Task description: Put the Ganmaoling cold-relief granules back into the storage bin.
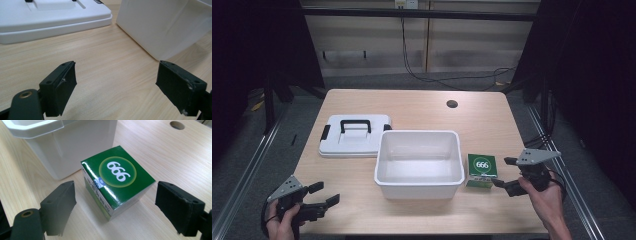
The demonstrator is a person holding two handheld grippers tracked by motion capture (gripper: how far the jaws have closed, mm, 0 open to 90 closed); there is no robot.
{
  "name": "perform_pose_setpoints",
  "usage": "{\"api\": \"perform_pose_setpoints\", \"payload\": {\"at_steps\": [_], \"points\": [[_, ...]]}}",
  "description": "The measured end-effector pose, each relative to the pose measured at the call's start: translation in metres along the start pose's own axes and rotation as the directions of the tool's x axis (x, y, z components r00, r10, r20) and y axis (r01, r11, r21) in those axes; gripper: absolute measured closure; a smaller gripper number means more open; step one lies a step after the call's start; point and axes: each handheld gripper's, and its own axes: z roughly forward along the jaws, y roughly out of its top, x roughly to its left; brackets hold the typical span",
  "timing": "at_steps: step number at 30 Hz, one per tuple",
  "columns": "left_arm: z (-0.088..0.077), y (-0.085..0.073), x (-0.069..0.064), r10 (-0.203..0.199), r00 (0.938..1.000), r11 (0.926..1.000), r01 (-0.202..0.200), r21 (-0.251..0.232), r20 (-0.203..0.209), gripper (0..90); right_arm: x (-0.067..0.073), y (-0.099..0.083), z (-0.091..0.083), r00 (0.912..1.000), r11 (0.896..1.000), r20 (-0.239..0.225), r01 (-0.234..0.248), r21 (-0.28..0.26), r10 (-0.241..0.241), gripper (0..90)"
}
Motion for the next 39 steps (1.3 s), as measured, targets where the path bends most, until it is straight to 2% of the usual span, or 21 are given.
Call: {"api": "perform_pose_setpoints", "payload": {"at_steps": [1, 4, 8, 14, 16, 17, 18, 20, 21, 23, 26, 27, 30, 32, 33, 34, 36, 37, 38, 39], "points": [[0.000, 0.000, 0.000, 0.000, 1.0000, 1.0000, 0.000, 0.000, 0.000, 15.8, 0.000, 0.003, 0.002, 0.9998, 1.000, -0.013, 0.016, 0.008, -0.016, 15.9], [0.000, 0.000, 0.000, 0.001, 1.0000, 1.0000, -0.001, -0.002, -0.001, 15.9, 0.000, 0.011, 0.002, 0.9991, 1.000, -0.035, 0.026, 0.010, -0.026, 15.9], [-0.001, 0.000, 0.000, -0.001, 1.0000, 1.0000, 0.001, -0.002, -0.006, 15.8, -0.003, 0.022, 0.000, 0.9995, 0.999, -0.027, 0.016, 0.032, -0.015, 13.9], [-0.001, 0.000, 0.000, -0.002, 1.0000, 1.0000, 0.002, -0.004, -0.006, 15.9, -0.009, 0.034, -0.003, 0.9986, 0.999, -0.053, 0.013, 0.048, -0.011, 14.4], [-0.001, 0.000, 0.000, -0.001, 1.0000, 1.0000, 0.001, -0.003, -0.006, 15.8, -0.011, 0.038, -0.001, 0.9976, 0.998, -0.068, 0.019, 0.066, -0.014, 14.0], [-0.001, 0.000, 0.000, -0.001, 1.0000, 1.0000, 0.001, -0.003, -0.006, 15.8, -0.013, 0.042, 0.002, 0.9954, 0.993, -0.096, 0.016, 0.113, -0.005, 14.3], [-0.001, 0.000, 0.000, -0.001, 1.0000, 1.0000, 0.001, -0.003, -0.005, 15.8, -0.013, 0.042, 0.002, 0.9954, 0.993, -0.096, 0.016, 0.113, -0.005, 14.3], [-0.001, 0.000, 0.000, -0.003, 1.0000, 1.0000, 0.003, -0.005, -0.004, 15.8, -0.012, 0.048, 0.008, 0.9947, 0.988, -0.094, 0.054, 0.145, -0.041, 14.3], [-0.001, -0.001, 0.000, -0.003, 1.0000, 1.0000, 0.003, -0.006, -0.004, 15.8, -0.012, 0.048, 0.008, 0.9947, 0.988, -0.094, 0.054, 0.145, -0.041, 14.3], [-0.001, -0.001, 0.000, -0.002, 1.0000, 1.0000, 0.002, -0.004, -0.003, 15.8, -0.012, 0.054, 0.010, 0.9922, 0.982, -0.106, 0.084, 0.172, -0.066, 13.6], [-0.001, 0.000, 0.000, -0.001, 1.0000, 1.0000, 0.001, -0.006, -0.002, 15.8, -0.012, 0.061, 0.011, 0.9869, 0.976, -0.131, 0.117, 0.184, -0.094, 13.6], [-0.001, 0.000, 0.000, -0.001, 1.0000, 1.0000, 0.001, -0.007, -0.002, 15.9, -0.011, 0.066, 0.013, 0.9796, 0.968, -0.165, 0.147, 0.205, -0.114, 13.6], [-0.001, 0.000, 0.000, -0.001, 1.0000, 1.0000, 0.001, -0.005, 0.000, 15.8, -0.009, 0.068, 0.017, 0.9762, 0.963, -0.177, 0.162, 0.213, -0.125, 13.6], [-0.001, 0.000, 0.000, 0.000, 1.0000, 1.0000, 0.000, -0.005, -0.001, 15.8, -0.007, 0.071, 0.022, 0.9713, 0.951, -0.183, 0.194, 0.241, -0.152, 13.6], [-0.001, 0.000, 0.000, -0.002, 1.0000, 1.0000, 0.002, -0.006, -0.009, 15.8, -0.006, 0.075, 0.028, 0.9680, 0.941, -0.189, 0.212, 0.262, -0.165, 13.6], [-0.001, 0.000, 0.000, -0.002, 1.0000, 1.0000, 0.002, -0.006, -0.009, 15.9, -0.006, 0.075, 0.028, 0.9680, 0.941, -0.189, 0.212, 0.262, -0.165, 13.6], [-0.001, 0.000, 0.000, -0.008, 0.9999, 0.9999, 0.008, -0.010, -0.007, 15.9, -0.006, 0.079, 0.032, 0.9615, 0.931, -0.205, 0.236, 0.278, -0.183, 13.6], [-0.001, 0.000, 0.000, -0.008, 0.9999, 0.9999, 0.008, -0.010, -0.007, 15.8, -0.005, 0.083, 0.035, 0.9564, 0.919, -0.206, 0.262, 0.294, -0.206, 13.6], [-0.001, 0.000, 0.000, -0.008, 0.9999, 0.9999, 0.008, -0.010, -0.007, 15.9, -0.005, 0.083, 0.035, 0.9564, 0.919, -0.206, 0.262, 0.294, -0.206, 13.6], [-0.001, 0.000, 0.000, -0.004, 1.0000, 1.0000, 0.004, -0.007, -0.007, 15.9, -0.003, 0.088, 0.039, 0.9501, 0.908, -0.223, 0.281, 0.309, -0.218, 13.6]]}}
